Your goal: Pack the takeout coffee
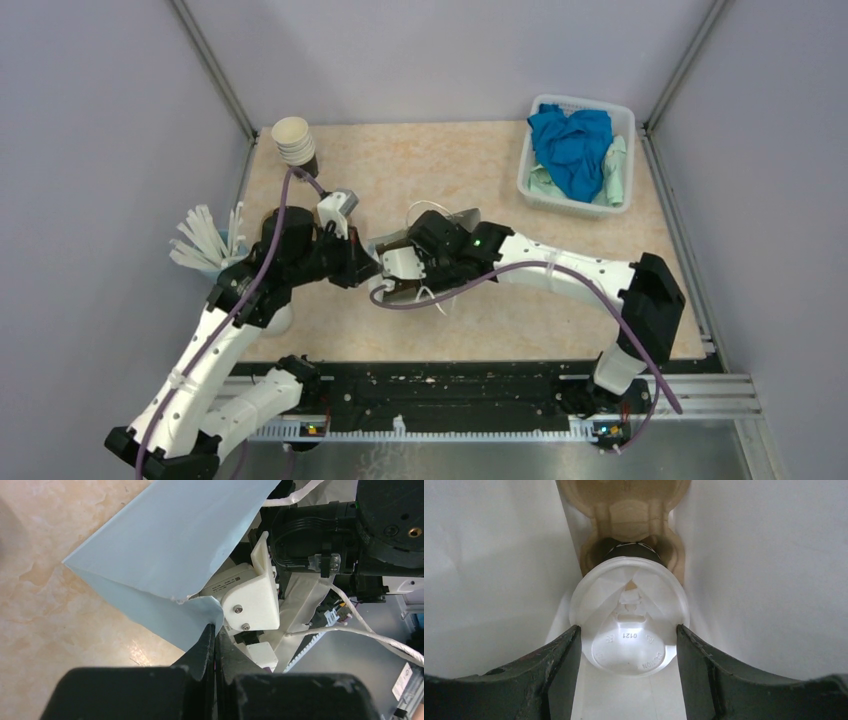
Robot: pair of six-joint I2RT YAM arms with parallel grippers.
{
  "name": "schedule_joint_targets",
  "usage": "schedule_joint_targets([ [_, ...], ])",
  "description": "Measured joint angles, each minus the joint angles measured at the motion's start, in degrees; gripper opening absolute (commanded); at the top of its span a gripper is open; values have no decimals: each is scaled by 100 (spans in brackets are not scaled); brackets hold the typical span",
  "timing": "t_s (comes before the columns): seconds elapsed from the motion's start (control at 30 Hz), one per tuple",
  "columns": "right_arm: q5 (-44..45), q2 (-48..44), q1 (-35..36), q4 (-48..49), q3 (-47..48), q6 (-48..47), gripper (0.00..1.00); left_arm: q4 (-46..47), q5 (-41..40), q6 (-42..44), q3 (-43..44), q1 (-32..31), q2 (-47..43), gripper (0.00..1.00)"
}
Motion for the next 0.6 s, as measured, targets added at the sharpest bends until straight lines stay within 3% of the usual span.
schedule_joint_targets([
  [0.3,-533,133,24,-643,459,588,52,-782,-260,-164,883,-2,457,4],
  [0.53,-693,498,31,-717,743,776,52,-1213,-1036,-374,1141,0,754,25],
  [0.6,-715,573,28,-719,796,820,52,-1276,-1211,-402,1182,0,813,39],
])
